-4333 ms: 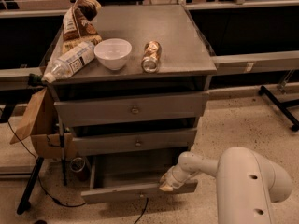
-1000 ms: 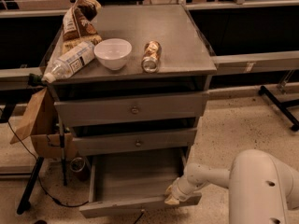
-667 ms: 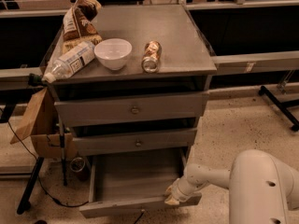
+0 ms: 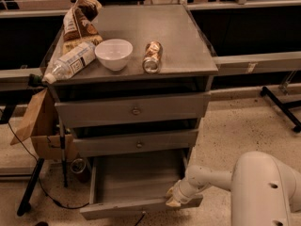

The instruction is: Open bottom drawer

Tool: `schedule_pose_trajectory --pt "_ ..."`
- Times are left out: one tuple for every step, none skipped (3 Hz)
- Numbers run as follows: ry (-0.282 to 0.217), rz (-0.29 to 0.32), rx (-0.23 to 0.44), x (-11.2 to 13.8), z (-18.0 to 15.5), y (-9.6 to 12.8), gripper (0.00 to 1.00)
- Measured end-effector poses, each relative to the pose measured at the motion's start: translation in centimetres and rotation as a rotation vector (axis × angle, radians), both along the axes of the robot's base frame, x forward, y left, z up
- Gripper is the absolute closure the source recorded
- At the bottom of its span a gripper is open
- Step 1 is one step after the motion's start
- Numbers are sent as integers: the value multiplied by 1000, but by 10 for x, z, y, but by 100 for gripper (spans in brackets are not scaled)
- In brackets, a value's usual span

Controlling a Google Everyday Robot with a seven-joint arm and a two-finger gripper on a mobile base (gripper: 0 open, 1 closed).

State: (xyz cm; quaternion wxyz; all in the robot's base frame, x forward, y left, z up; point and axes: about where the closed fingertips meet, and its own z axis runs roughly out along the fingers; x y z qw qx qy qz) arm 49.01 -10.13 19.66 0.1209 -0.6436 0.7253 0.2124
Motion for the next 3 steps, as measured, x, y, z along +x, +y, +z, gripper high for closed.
schedule_pose_trajectory --pt "-3 5 0 0 0 0 36" --pt "-6 20 1 -5 0 1 13" --pt "1 47 2 -18 -2 3 0"
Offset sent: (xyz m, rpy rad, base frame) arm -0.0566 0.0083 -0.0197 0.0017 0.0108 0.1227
